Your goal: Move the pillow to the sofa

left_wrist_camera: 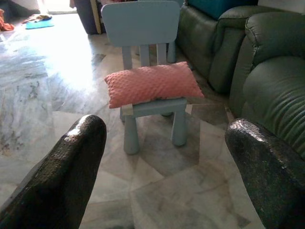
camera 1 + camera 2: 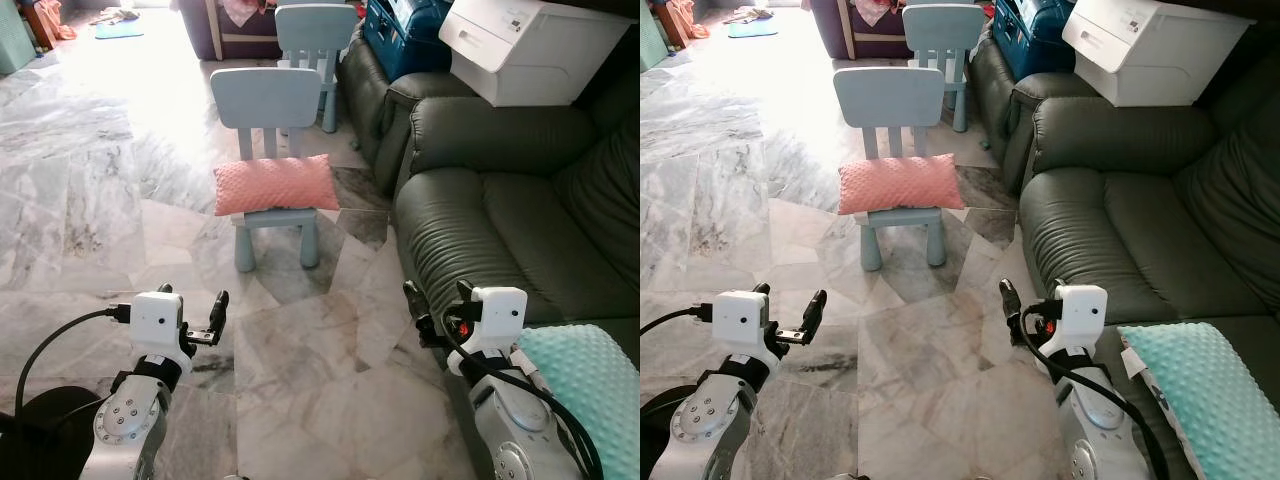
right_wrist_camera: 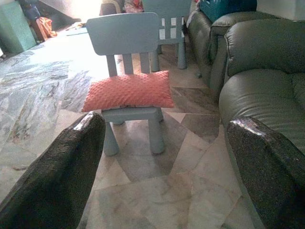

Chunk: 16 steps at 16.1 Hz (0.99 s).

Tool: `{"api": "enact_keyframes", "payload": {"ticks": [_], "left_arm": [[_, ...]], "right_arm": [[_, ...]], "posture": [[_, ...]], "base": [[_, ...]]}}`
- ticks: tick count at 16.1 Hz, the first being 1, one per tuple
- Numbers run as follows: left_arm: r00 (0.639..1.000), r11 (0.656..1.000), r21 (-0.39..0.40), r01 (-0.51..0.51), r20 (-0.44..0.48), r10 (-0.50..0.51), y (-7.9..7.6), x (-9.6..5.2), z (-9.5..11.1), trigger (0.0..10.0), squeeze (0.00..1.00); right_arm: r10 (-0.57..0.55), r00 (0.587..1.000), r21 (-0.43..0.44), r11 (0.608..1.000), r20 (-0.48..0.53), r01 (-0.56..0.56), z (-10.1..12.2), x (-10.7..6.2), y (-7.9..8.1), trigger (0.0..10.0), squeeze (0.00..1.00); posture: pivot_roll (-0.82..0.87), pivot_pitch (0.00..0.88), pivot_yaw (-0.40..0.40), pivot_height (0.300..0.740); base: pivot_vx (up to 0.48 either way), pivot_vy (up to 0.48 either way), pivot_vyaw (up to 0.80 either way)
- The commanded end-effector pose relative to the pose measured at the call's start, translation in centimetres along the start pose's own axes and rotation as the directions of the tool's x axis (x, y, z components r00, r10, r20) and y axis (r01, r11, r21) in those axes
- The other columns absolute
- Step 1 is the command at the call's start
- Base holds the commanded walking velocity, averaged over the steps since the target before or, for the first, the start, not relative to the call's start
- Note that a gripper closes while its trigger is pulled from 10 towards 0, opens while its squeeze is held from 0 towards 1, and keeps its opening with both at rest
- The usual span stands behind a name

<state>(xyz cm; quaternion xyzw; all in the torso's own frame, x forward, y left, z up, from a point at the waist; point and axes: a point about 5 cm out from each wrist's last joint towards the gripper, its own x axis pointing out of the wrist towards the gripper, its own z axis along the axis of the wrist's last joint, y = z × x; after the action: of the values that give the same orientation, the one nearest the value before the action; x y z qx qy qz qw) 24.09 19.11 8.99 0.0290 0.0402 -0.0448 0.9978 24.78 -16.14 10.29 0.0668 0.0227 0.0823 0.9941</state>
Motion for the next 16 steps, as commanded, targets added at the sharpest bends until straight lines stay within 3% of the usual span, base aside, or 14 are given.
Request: {"api": "enact_keyframes", "payload": {"ticks": [1, 3, 6, 13, 16], "left_arm": [[1.0, 1.0, 0.013, -0.007, 0.005, 0.007, 0.2, 0.1, 0.4, 10.0, 0.0], [1.0, 1.0, 0.011, -0.01, 0.008, 0.01, 0.2, 0.4, 0.6, 10.0, 0.0], [1.0, 1.0, 0.009, -0.005, 0.012, 0.005, -0.1, 0.6, 0.8, 10.0, 0.0], [1.0, 0.999, -0.036, -0.014, 0.006, 0.014, 0.3, 1.0, 0.8, 10.0, 0.0], [0.998, 0.995, -0.08, -0.066, 0.007, 0.067, 1.0, 1.2, 0.9, 10.0, 0.0]], "right_arm": [[-0.001, 1.0, -0.01, 1.0, -0.008, 0.001, -0.1, -0.1, 0.0, 10.0, 0.0], [0.004, 1.0, -0.017, 1.0, -0.011, -0.005, -0.1, -0.1, 0.2, 10.0, 0.0], [0.01, 1.0, -0.019, 1.0, -0.007, -0.01, 0.0, -0.1, 0.3, 10.0, 0.0], [-0.002, 1.0, -0.015, 1.0, -0.004, 0.002, 0.1, -0.1, 0.3, 10.0, 0.0], [0.004, 1.0, -0.02, 1.0, -0.002, -0.004, 0.1, -0.1, 0.4, 10.0, 0.0]], "posture": [[-0.03, 0.104, -0.044, 0.74], [-0.03, 0.103, -0.045, 0.74], [-0.03, 0.103, -0.044, 0.74], [-0.04, 0.105, -0.038, 0.74], [-0.04, 0.103, -0.036, 0.74]], "base": [[0.0, 0.0, 0.0], [0.0, 0.0, 0.0], [0.0, 0.0, 0.68], [0.0, 0.0, 0.0], [0.0, 0.0, 0.0]]}}
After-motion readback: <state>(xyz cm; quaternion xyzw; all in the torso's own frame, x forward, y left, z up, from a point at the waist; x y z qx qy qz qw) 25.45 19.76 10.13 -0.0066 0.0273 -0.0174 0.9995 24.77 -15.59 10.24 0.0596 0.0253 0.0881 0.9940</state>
